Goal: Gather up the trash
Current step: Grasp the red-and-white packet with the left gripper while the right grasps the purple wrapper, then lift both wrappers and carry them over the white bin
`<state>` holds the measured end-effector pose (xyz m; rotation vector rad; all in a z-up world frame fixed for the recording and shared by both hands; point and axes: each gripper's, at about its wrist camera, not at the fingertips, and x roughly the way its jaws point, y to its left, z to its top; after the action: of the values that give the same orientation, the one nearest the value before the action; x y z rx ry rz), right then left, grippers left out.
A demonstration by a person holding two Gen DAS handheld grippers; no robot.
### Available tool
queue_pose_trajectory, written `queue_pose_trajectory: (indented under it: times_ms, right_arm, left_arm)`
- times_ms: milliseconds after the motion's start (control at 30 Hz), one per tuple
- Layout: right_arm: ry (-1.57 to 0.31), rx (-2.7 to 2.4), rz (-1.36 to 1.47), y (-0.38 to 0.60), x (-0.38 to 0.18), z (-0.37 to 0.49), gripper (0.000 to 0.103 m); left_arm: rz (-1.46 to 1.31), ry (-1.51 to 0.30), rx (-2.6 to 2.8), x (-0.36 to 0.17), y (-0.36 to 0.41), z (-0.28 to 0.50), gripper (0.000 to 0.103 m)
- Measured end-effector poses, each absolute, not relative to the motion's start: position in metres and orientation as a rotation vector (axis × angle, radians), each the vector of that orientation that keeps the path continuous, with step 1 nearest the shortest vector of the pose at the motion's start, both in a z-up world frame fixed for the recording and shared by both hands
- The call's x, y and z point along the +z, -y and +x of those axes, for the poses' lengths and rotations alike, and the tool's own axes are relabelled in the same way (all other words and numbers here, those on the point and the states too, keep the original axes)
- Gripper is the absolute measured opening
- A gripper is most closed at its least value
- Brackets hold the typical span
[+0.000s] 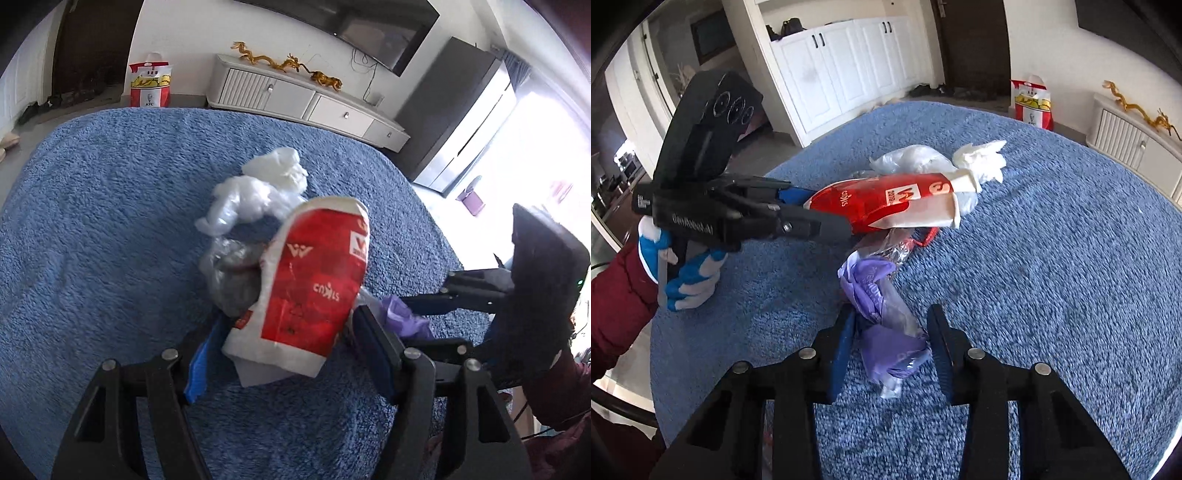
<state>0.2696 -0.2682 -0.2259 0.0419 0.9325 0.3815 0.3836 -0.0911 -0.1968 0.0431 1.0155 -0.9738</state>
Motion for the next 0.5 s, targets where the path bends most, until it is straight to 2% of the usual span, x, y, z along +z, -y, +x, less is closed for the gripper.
queue_pose_trajectory:
  times_ms: [133, 200, 500]
  right_arm:
    - [-0.924, 0.353, 0.065, 0.279, -0.222, 0.251, 0.036]
    - [-0.924, 0.339, 0.074, 0.286, -0.223, 0.241, 0.035]
    - [-0.911, 0.271, 0.134, 0.309, -0.222, 0.197, 0.035]
  left_arm:
    - [0.044, -1.001, -0.970, -0.199, 0.095, 0.371, 0.050]
    - [0.048, -0.990, -0.973, -0.197, 0.098, 0.364, 0.047]
    - [0.051, -0.959, -0.937, -0.187, 0.093, 0.324, 0.046]
